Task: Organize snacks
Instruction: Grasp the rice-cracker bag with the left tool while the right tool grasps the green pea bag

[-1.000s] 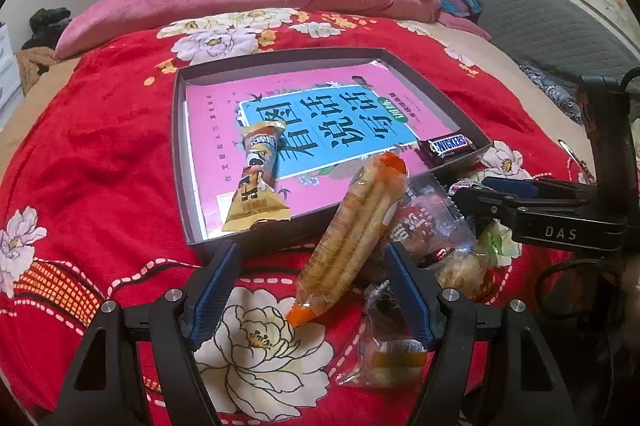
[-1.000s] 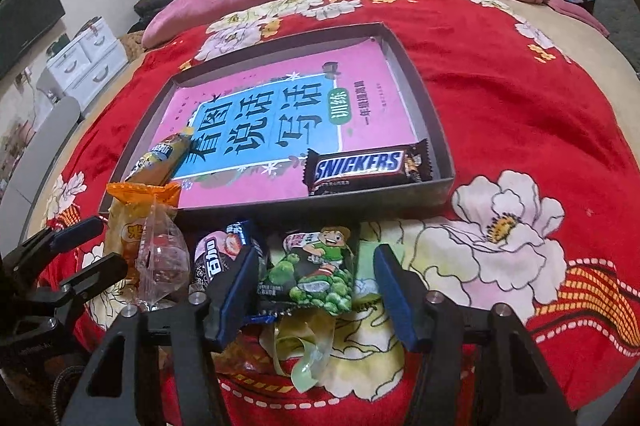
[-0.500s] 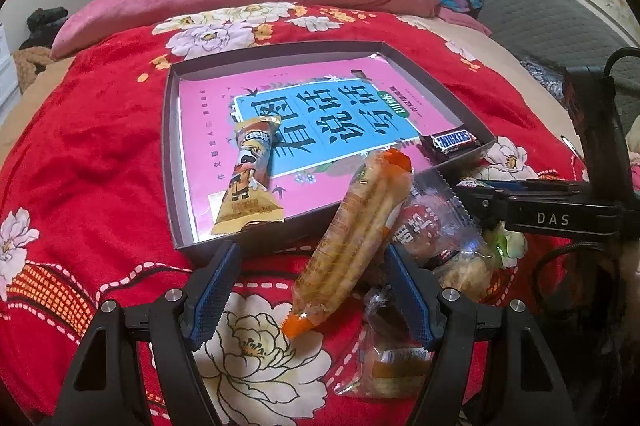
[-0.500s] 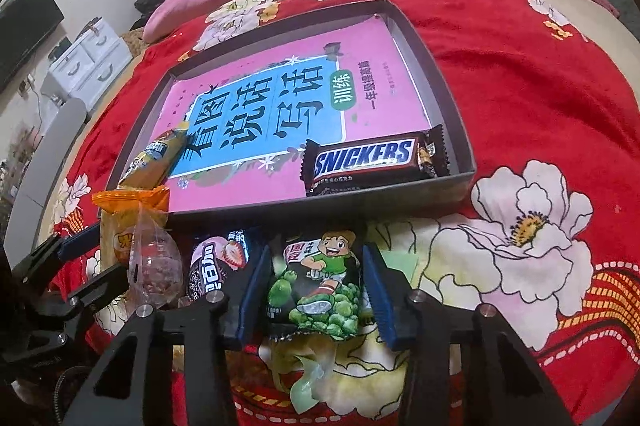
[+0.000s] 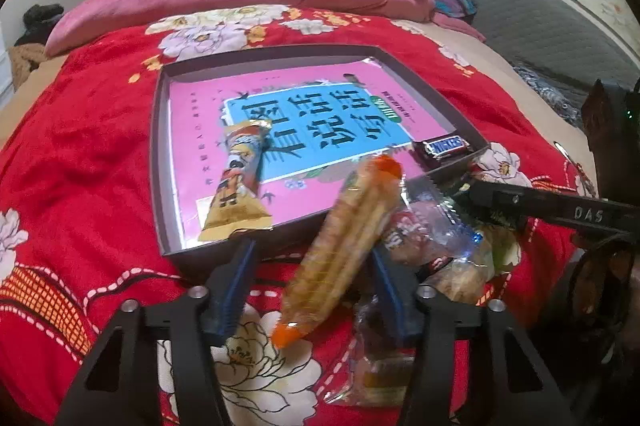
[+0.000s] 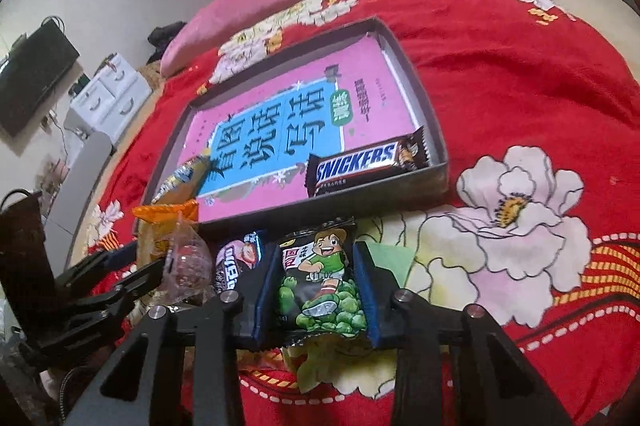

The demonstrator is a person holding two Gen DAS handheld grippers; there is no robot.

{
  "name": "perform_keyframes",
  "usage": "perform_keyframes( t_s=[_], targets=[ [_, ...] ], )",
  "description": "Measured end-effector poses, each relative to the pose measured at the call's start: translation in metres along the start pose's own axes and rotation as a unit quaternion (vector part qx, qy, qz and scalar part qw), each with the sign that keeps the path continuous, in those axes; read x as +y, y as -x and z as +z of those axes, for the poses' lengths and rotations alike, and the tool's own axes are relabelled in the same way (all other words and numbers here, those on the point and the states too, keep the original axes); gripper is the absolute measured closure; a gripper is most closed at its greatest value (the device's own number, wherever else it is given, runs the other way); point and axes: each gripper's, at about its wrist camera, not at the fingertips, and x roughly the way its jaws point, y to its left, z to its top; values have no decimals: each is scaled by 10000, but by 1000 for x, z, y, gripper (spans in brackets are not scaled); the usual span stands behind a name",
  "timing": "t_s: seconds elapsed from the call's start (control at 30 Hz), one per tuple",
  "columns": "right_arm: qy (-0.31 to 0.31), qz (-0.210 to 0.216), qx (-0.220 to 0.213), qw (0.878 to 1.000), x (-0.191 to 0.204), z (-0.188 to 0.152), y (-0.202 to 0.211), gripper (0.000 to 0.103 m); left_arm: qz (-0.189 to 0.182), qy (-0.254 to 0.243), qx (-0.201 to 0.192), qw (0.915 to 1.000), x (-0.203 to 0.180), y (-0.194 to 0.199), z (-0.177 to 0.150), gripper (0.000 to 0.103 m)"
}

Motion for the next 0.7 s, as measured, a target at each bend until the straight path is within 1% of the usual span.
perform_keyframes(
  t_s=[0.03, 0.27, 0.3, 0.33, 0.57, 0.7],
  targets=[
    [-17, 33, -31, 10000, -1, 0, 3, 66, -8, -24, -7, 10000, -1, 0, 0, 53],
    [66, 114, -169, 9998, 6, 2, 11, 66, -175, -62, 5, 9998, -3, -1, 1, 65],
    [85, 117, -182, 9997, 8, 1, 12, 66, -182, -90, -7, 9998, -4, 0, 1, 70],
    [102, 137, -177, 9997, 10, 1, 12, 66, -211, -102, -11, 9997, -5, 0, 2, 72],
    [260, 120, -189, 9994, 21, -2, 12, 66, -286, -85, -97, 9995, -4, 7, 3, 80],
    [268, 115, -241, 9993, 22, -2, 16, 66, -351, -2, -199, 9992, 0, 16, 5, 80]
  ],
)
